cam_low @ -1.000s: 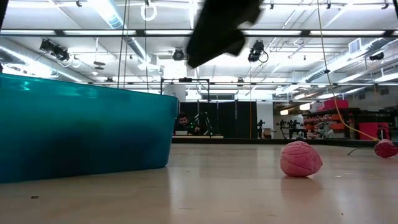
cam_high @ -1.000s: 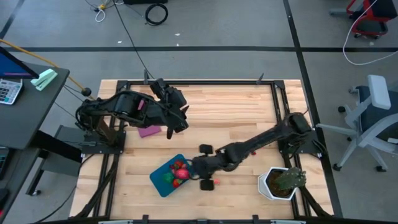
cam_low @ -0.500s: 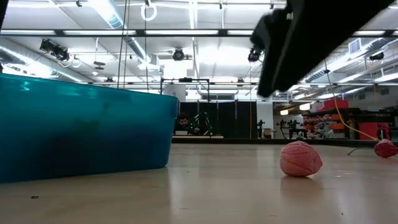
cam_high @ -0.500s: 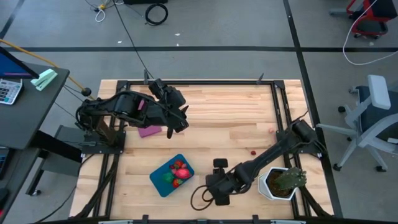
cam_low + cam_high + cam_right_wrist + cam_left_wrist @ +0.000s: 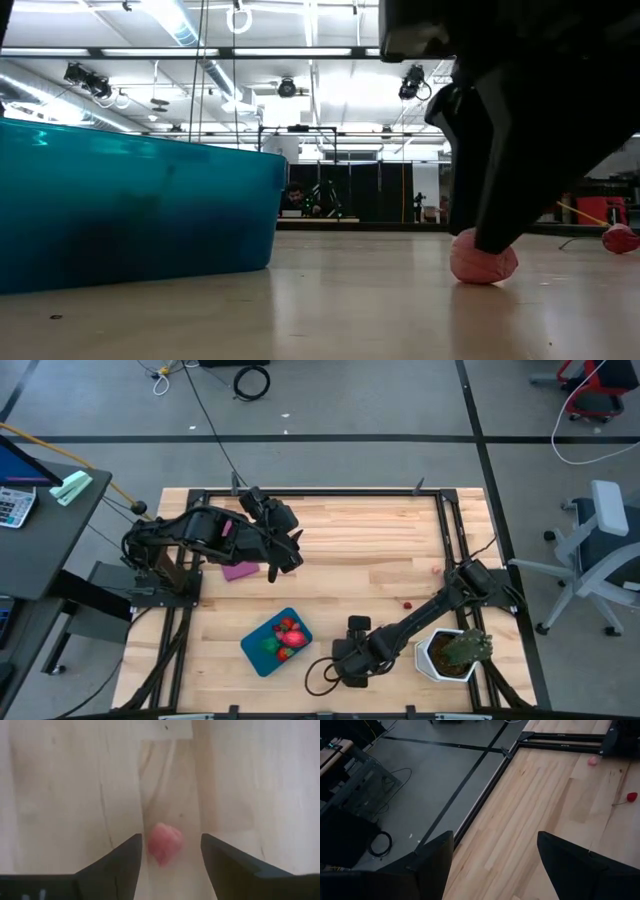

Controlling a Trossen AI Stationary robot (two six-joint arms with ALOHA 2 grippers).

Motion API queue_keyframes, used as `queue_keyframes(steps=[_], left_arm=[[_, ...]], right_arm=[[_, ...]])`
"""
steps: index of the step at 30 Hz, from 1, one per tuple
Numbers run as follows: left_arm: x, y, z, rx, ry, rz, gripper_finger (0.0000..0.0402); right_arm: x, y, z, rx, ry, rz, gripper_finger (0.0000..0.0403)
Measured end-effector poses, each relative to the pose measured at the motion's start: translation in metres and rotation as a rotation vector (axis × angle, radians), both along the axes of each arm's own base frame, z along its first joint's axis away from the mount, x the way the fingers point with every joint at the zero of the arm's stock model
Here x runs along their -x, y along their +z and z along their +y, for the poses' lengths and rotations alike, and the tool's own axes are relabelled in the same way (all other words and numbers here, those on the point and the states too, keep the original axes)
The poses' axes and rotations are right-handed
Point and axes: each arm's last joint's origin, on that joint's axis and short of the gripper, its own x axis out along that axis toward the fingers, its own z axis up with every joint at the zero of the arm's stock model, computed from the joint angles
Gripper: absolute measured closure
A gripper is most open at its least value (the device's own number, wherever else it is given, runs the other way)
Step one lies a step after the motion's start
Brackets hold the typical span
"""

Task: Pick and placing Produce into tupperware
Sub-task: Put the peach into the blue bin

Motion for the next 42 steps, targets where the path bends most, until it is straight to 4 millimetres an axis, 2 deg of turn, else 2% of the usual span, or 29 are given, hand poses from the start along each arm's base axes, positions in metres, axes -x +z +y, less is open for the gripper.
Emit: queue_keyframes(steps=[9, 14, 17, 22, 25, 29, 34, 37, 42], left_arm=[[0.000, 0.000, 0.000, 0.000, -0.001, 0.002, 0.0111], [0.000, 0.000, 0.000, -0.001, -0.001, 0.003, 0.0111], [0.000, 0.000, 0.000, -0.001, 0.000, 0.003, 0.0111], [0.000, 0.000, 0.000, 0.000, 0.000, 0.003, 0.0111], [0.000, 0.000, 0.000, -0.001, 0.000, 0.003, 0.0111], [0.000, 0.000, 0.000, 0.000, 0.000, 0.002, 0.0111], [0.000, 0.000, 0.000, -0.001, 0.000, 0.003, 0.0111], [0.000, 0.000, 0.000, -0.001, 0.001, 0.003, 0.0111], [0.000, 0.000, 0.001, -0.001, 0.001, 0.004, 0.0111]], right_arm=[[0.012, -0.019, -0.009, 0.024, -0.101, 0.022, 0.0190], [0.011, -0.021, -0.008, 0.012, -0.104, -0.002, 0.0199], [0.011, -0.020, -0.008, 0.004, -0.094, -0.009, 0.0228], [0.010, -0.017, -0.009, 0.016, -0.087, -0.036, 0.0321], [0.007, -0.010, -0.012, 0.039, -0.055, -0.068, 0.0370], [-0.003, 0.006, -0.018, 0.071, -0.022, -0.145, 0.0372], [-0.029, 0.037, -0.031, 0.075, 0.013, -0.338, 0.0351], [-0.042, 0.054, -0.040, 0.069, 0.051, -0.454, 0.0352], [-0.064, 0.063, -0.051, -0.061, 0.173, -0.582, 0.0366]])
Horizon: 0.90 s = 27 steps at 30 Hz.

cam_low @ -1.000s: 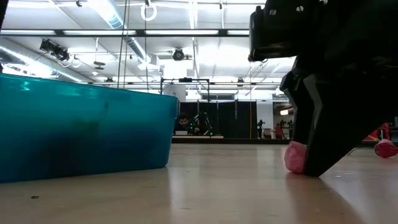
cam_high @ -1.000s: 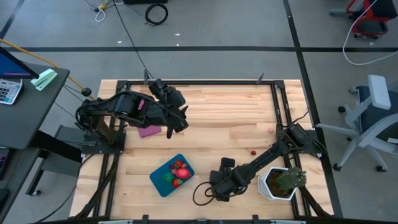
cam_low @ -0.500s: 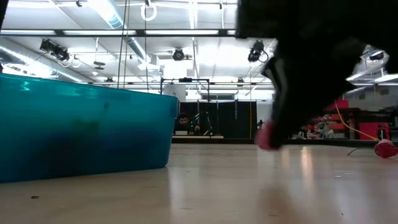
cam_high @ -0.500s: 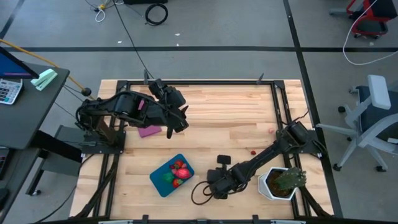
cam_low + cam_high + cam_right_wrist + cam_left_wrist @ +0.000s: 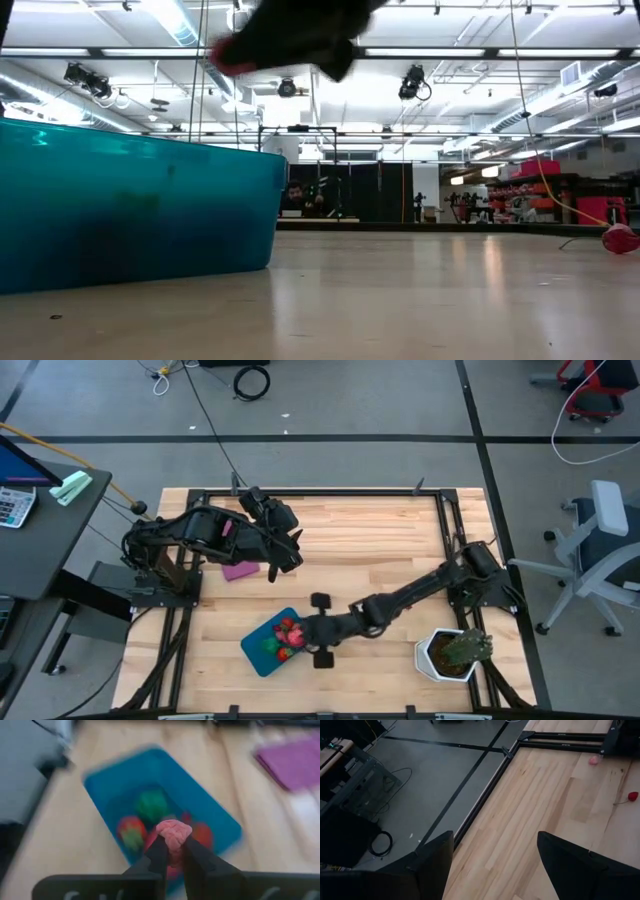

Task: Pick and placing Produce into tupperware
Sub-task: Put the peach into the blue bin

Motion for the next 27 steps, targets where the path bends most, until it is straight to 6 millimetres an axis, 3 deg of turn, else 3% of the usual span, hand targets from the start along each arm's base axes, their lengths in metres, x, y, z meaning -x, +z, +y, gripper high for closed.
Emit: queue_keyframes(steps=[3, 11, 17, 27], left_arm=[[0.000, 0.000, 0.000, 0.000, 0.000, 0.000, 0.0111], [0.000, 0.000, 0.000, 0.000, 0.000, 0.000, 0.0111], [0.000, 0.000, 0.000, 0.001, 0.000, -0.002, 0.0111], [0.000, 0.000, 0.001, 0.001, 0.003, -0.003, 0.0111]], right_arm=[[-0.010, -0.006, -0.001, -0.065, 0.073, -0.038, 0.0359], [-0.023, -0.035, -0.017, -0.107, 0.029, 0.033, 0.0342], [-0.022, -0.037, -0.017, -0.068, 0.092, 0.043, 0.0322], [-0.024, -0.037, -0.025, -0.060, 0.083, 0.050, 0.0246]])
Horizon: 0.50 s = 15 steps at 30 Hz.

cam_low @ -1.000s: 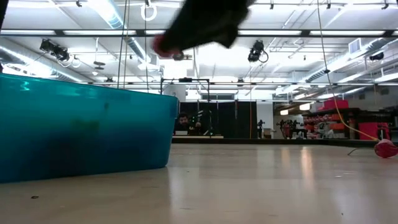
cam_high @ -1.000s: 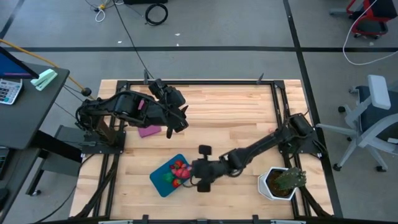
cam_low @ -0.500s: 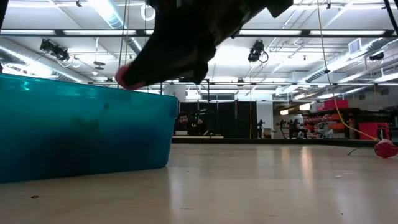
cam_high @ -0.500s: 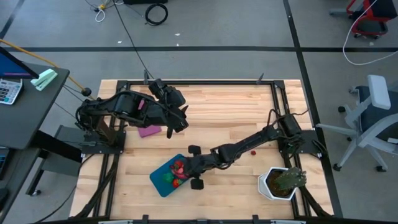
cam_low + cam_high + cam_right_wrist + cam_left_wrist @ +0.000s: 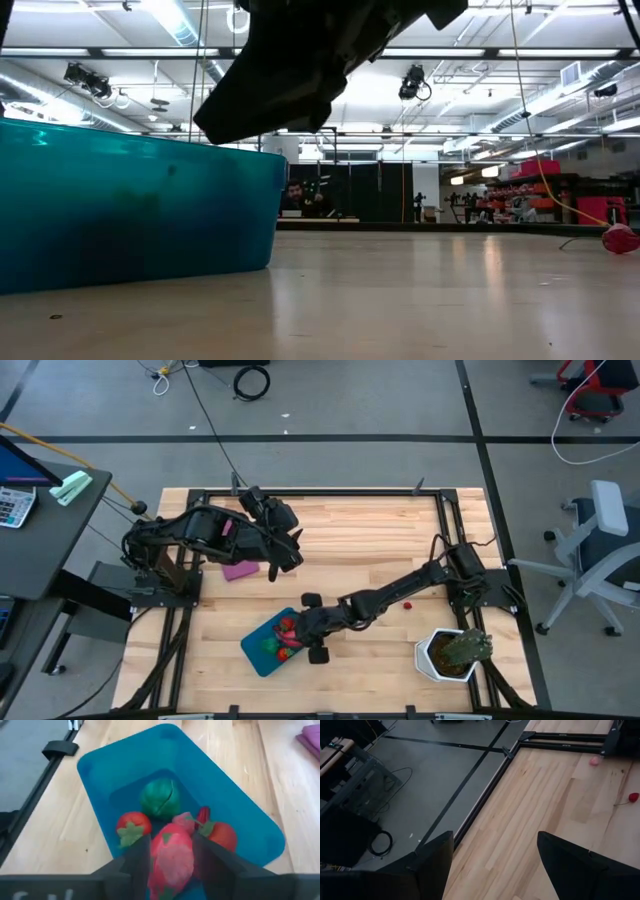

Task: Pick and placing Produce into tupperware
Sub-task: Put the peach into the blue bin

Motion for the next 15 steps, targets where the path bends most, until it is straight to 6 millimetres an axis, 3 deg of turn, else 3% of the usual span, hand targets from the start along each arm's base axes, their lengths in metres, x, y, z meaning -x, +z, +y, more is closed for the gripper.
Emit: queue_keyframes(steps=[4, 8, 11, 15], left_arm=[[-0.002, -0.001, 0.000, -0.001, 0.000, 0.006, 0.0111], [-0.004, -0.003, -0.001, -0.003, 0.001, 0.014, 0.0111], [-0.006, -0.005, -0.001, -0.004, 0.000, 0.021, 0.0111], [-0.005, -0.005, -0.001, -0.005, 0.000, 0.020, 0.0111]], right_arm=[[-0.002, 0.002, -0.009, 0.010, -0.014, 0.000, 0.0233], [0.007, 0.023, -0.022, 0.021, -0.036, 0.027, 0.0233], [0.025, 0.045, -0.031, 0.015, -0.073, 0.118, 0.0238], [0.064, 0.070, -0.039, 0.002, -0.157, 0.326, 0.0244]])
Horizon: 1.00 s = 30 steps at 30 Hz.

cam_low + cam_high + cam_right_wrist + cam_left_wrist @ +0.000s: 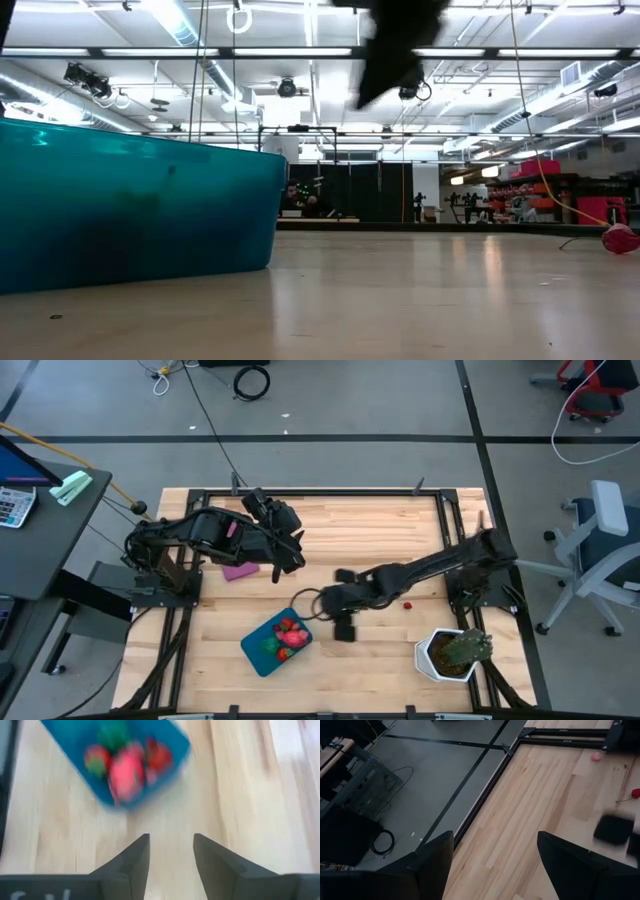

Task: Pick and placing Produce into tupperware
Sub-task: Put the peach into the blue bin

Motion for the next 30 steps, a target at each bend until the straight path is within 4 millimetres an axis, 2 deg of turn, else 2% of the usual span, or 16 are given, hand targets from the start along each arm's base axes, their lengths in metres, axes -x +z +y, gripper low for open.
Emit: queue_keyframes(steps=[5, 10, 15, 19, 26, 30], left_arm=[[0.000, 0.000, 0.000, 0.000, 0.000, 0.001, 0.0111], [0.000, 0.000, 0.000, 0.000, 0.000, 0.001, 0.0111], [0.000, 0.000, 0.000, 0.000, 0.000, 0.002, 0.0111], [0.000, 0.000, 0.000, 0.000, 0.000, 0.002, 0.0111], [0.000, 0.000, 0.000, -0.001, -0.001, 0.006, 0.0111], [0.000, 0.000, 0.000, -0.002, -0.001, 0.006, 0.0111]], right_arm=[[0.049, 0.023, -0.014, 0.133, -0.119, 0.225, 0.0245], [0.094, 0.050, -0.038, 0.231, -0.304, 0.364, 0.0245], [0.128, 0.059, -0.065, 0.154, -0.493, 0.386, 0.0245], [0.152, 0.043, -0.084, 0.052, -0.577, 0.410, 0.0245], [0.193, -0.010, -0.111, -0.067, -0.686, 0.537, 0.0245], [0.207, -0.028, -0.117, -0.048, -0.630, 0.608, 0.0245]])
